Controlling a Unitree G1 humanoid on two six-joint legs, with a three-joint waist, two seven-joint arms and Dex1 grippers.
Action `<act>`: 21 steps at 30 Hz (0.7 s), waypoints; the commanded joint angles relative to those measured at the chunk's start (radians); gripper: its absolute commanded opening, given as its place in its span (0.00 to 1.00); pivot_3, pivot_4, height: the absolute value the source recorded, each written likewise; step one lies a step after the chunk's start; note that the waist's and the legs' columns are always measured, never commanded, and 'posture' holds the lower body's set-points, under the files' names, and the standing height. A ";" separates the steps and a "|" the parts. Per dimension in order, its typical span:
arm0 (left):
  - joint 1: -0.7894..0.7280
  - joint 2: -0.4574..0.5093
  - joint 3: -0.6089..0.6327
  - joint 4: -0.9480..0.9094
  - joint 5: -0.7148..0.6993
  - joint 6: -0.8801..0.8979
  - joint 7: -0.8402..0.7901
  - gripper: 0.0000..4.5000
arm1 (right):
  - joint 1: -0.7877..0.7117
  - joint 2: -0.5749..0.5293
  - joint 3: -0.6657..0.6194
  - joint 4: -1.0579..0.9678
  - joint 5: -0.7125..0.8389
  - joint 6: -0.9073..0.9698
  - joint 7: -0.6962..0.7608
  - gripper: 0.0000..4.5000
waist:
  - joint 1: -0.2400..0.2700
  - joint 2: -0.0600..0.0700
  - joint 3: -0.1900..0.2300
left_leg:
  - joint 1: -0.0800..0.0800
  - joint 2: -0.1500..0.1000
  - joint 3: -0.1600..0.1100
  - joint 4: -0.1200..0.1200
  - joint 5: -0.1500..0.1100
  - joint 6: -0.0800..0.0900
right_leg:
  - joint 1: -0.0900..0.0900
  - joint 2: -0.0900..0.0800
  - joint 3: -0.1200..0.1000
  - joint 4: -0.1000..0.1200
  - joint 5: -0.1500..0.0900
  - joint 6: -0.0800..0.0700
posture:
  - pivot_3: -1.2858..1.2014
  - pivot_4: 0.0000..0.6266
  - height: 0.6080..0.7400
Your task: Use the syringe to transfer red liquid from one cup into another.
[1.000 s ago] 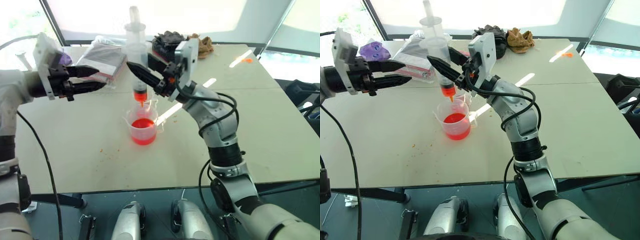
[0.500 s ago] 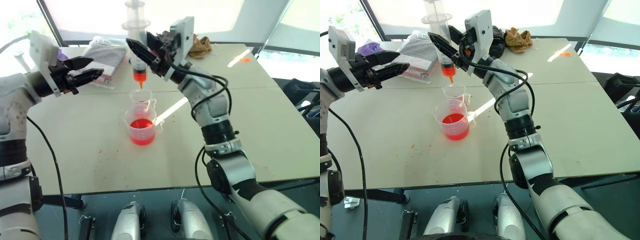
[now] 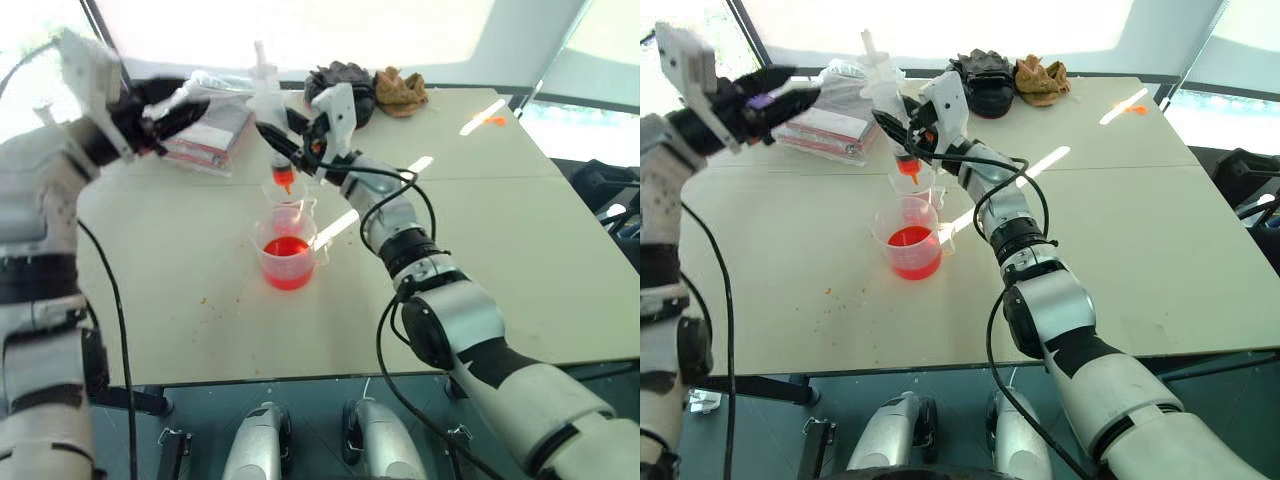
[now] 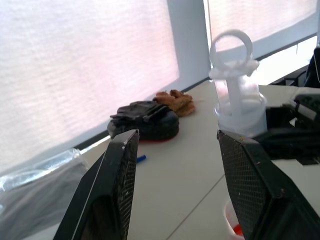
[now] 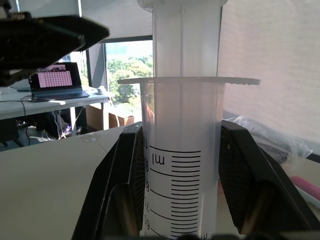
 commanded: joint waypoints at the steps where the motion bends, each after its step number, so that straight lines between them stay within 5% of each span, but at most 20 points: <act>1: -0.138 -0.019 -0.039 0.159 0.050 -0.118 -0.065 0.57 | -0.049 0.004 -0.028 -0.011 -0.001 -0.041 0.002 0.34 | -0.002 0.000 0.000 | 0.000 0.000 0.000 0.000 0.001 -0.001 | 0.000 0.000 0.000 0.000 0.000 0.000 | 0.52 0.24 1.00; 6: -0.292 -0.060 -0.087 0.362 0.100 -0.215 -0.165 0.57 | -0.040 0.006 -0.035 -0.014 -0.011 -0.053 0.001 0.34 | -0.006 0.000 0.000 | 0.000 0.000 0.001 -0.001 0.001 -0.001 | 0.000 0.000 0.000 0.000 0.000 0.000 | 0.52 0.24 1.00; 21: -0.420 -0.131 -0.114 0.644 0.206 -0.388 -0.231 0.57 | -0.002 0.038 -0.012 -0.032 -0.065 -0.083 0.013 0.34 | -0.026 0.000 0.000 | 0.000 0.000 0.001 -0.001 -0.002 0.003 | -0.001 0.000 0.000 0.001 0.000 0.000 | 0.52 0.24 1.00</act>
